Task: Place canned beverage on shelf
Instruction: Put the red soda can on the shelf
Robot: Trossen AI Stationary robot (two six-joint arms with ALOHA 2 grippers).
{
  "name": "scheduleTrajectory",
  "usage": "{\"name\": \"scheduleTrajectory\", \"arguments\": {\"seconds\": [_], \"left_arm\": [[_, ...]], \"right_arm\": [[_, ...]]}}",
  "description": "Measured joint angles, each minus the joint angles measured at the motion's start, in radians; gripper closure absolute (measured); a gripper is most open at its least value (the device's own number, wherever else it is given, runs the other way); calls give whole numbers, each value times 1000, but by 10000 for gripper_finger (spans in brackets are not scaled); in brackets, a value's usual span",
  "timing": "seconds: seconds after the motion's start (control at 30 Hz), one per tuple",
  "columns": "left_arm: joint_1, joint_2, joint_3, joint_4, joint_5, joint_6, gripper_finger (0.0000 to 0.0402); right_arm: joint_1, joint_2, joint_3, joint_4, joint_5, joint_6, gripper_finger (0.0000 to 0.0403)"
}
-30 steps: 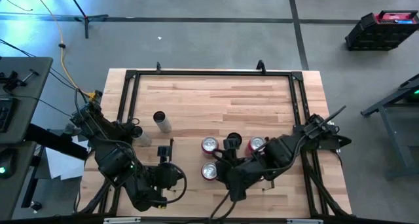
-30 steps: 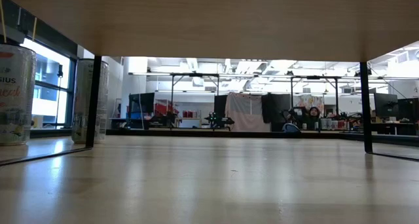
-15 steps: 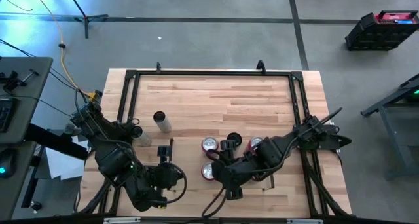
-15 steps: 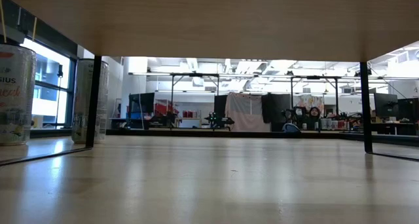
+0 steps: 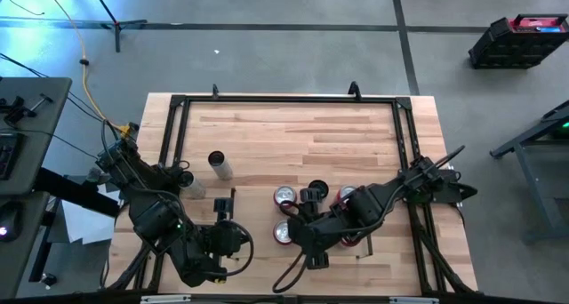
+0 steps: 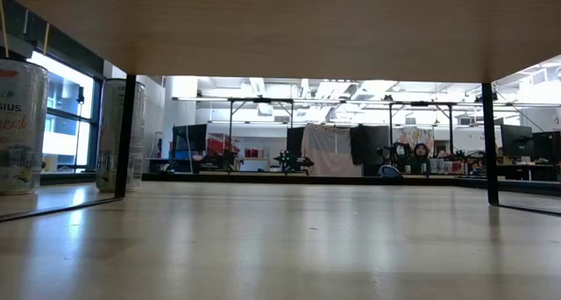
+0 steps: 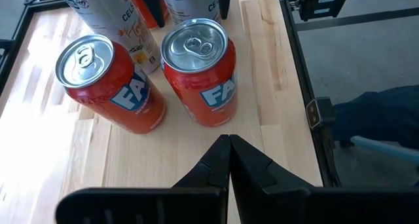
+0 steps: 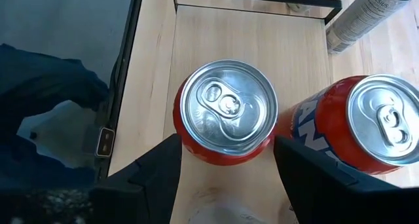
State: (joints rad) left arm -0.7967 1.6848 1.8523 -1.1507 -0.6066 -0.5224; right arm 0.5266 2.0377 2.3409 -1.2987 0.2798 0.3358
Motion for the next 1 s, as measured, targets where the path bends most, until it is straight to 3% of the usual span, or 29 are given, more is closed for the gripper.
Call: {"name": "scheduleTrajectory", "arguments": {"seconds": [1.0], "left_arm": [[0, 0, 0, 0, 1, 1, 401]], "right_arm": [[-29, 18, 0, 34, -85, -116, 174]]}}
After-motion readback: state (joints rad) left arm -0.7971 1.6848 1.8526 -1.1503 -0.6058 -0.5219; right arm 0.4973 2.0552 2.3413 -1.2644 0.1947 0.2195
